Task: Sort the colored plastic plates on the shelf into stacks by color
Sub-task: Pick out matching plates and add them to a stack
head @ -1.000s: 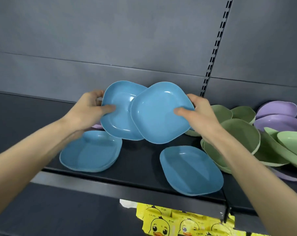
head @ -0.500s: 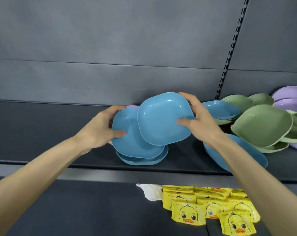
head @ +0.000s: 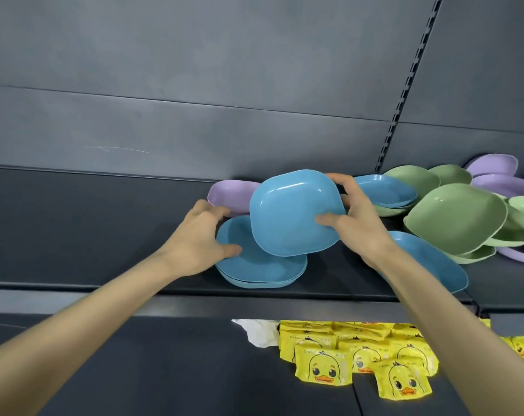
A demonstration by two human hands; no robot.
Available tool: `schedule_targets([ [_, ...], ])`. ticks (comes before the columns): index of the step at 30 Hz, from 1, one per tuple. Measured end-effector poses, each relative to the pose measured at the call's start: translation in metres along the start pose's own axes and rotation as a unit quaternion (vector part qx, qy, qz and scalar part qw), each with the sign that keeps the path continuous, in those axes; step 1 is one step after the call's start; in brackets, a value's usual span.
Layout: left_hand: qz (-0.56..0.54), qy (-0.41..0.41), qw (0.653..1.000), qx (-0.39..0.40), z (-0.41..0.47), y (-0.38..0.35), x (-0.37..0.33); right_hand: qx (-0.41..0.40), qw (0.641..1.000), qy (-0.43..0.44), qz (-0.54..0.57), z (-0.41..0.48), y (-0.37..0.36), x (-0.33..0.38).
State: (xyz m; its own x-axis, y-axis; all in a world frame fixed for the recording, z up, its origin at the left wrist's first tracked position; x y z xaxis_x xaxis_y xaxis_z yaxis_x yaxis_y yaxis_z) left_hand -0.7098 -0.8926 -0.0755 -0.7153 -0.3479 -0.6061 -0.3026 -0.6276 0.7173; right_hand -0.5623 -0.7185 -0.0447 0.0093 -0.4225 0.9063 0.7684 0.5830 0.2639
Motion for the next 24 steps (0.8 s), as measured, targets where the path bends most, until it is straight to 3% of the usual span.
schedule_targets([
  [6, -0.220, 0.055, 0.974, -0.018, 0.004, 0.010, -0.017, 0.034, 0.999, -0.011, 0.028, -0.001, -0.018, 0.003],
  [10, -0.114, 0.028, 0.991, -0.062, 0.008, 0.009, -0.019, 0.053, 0.996, 0.011, -0.076, -0.005, -0.031, -0.003],
  [16, 0.033, 0.028, 0.999, -0.031, 0.011, 0.005, -0.009, 0.091, 0.954, 0.014, -0.284, -0.006, -0.043, -0.019],
  [24, 0.025, 0.076, 0.996, 0.035, 0.014, -0.008, 0.007, 0.183, 0.929, -0.001, -0.321, -0.006, -0.049, -0.021],
])
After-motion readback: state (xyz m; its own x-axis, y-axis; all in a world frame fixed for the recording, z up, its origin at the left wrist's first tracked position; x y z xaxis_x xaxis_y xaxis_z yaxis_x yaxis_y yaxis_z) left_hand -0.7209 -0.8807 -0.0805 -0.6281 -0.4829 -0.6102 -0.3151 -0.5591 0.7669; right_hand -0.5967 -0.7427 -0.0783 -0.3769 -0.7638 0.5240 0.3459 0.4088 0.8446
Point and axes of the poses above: each hand's wrist, its own z-axis towards the middle knuckle, its own y-axis out of the back of the hand, x = y × z, the point moved 6 cm from there along z, towards the middle knuckle, and after that the axes turned 8 degrees about -x, right-handed, at the moved point
